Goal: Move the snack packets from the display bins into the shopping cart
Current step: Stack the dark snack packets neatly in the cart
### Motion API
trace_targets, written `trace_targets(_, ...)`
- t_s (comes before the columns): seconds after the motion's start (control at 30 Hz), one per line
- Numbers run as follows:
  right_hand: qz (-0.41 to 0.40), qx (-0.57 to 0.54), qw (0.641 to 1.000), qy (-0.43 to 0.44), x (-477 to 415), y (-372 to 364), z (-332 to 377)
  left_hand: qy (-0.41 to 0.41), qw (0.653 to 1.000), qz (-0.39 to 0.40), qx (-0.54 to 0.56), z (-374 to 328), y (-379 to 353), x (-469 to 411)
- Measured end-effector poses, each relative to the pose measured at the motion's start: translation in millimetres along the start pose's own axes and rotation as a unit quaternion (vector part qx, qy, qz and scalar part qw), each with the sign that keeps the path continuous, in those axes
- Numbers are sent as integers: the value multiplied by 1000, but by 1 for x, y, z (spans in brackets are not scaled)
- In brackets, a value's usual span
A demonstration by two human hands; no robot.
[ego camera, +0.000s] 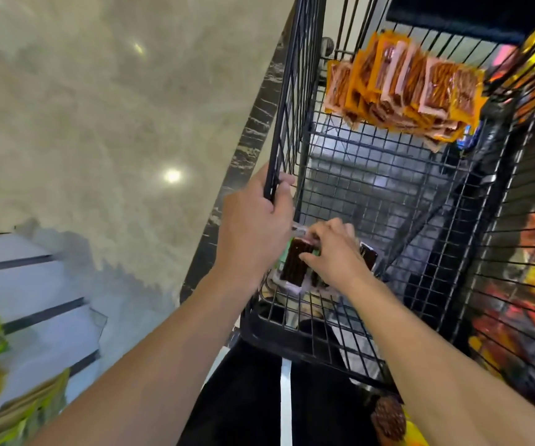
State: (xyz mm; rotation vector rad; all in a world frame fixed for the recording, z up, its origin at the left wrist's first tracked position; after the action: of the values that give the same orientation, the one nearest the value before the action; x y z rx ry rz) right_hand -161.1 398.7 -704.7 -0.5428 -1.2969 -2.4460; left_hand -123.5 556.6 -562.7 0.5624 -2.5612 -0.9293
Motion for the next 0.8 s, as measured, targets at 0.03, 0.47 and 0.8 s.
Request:
trace_targets(0.03,2,-10,1000,5,2,0,0,0,1000,-1,1,0,0,0)
trace_targets(0.47,9,-293,955,-51,27,54,-24,-24,999,-13,28,-14,3,2)
trace_targets(0.8,-30,-358,933,1,60,149,-35,-279,956,-88,-11,-85,38,66)
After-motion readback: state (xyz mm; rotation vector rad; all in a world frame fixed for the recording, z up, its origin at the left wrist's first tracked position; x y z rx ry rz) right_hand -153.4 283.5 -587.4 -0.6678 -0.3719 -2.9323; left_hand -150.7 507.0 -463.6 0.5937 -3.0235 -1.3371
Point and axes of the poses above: each hand's wrist, its own x-axis away from the middle knuckle, its own y-axis out of the back of the hand, z = x × y, the point moved 9 cm from there along -x, towards the middle knuckle, and after that the axes turned 14 degrees about -z, right-handed, at the moved point
